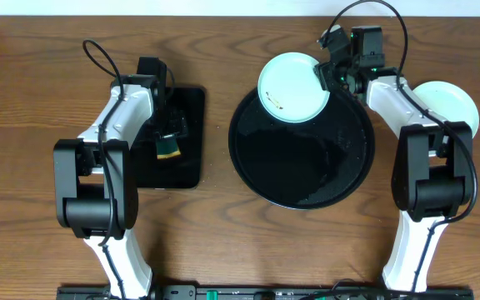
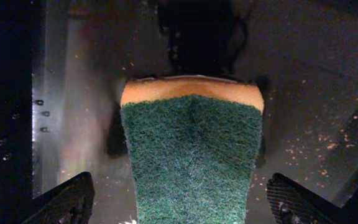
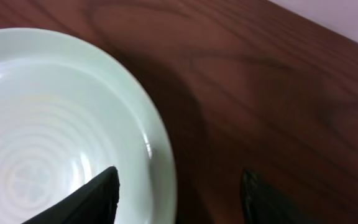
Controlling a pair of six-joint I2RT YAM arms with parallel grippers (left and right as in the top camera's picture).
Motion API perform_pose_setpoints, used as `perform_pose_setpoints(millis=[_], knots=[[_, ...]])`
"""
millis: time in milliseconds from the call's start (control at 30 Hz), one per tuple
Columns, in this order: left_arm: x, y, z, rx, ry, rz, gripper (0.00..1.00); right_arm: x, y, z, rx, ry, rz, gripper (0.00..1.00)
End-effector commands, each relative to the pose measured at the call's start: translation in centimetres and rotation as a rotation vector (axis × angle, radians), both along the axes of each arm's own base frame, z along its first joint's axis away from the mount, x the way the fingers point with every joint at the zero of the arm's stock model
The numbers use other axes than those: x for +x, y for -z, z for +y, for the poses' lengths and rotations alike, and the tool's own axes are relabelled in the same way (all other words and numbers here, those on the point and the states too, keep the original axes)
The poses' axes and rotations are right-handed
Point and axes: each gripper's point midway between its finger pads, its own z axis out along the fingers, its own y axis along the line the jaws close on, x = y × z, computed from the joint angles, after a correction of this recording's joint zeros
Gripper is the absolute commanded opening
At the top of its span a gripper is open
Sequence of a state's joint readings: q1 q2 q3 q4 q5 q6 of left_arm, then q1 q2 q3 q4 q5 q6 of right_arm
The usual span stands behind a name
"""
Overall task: Clean dirty plates on tray and stack at the side
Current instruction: 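Lift the pale green plate with the right gripper and carry it right, then set the pale green plate onto the yellow plate at the right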
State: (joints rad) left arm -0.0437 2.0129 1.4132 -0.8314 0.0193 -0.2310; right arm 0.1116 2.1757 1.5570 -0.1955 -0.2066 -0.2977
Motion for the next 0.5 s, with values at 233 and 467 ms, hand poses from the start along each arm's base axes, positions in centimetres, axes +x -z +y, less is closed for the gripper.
perform_pose_setpoints(millis=[233, 467], knots=[[-0.3, 0.3, 0.4, 0.013, 0.001, 0.013, 0.89, 1.1, 1.1, 0.7, 0.020, 0.000, -0.005, 0.08], [-0.3, 0.3, 0.4, 0.013, 0.001, 0.013, 0.89, -0.1, -5.1, 0.3, 0.152, 0.143, 0.019, 0.01]])
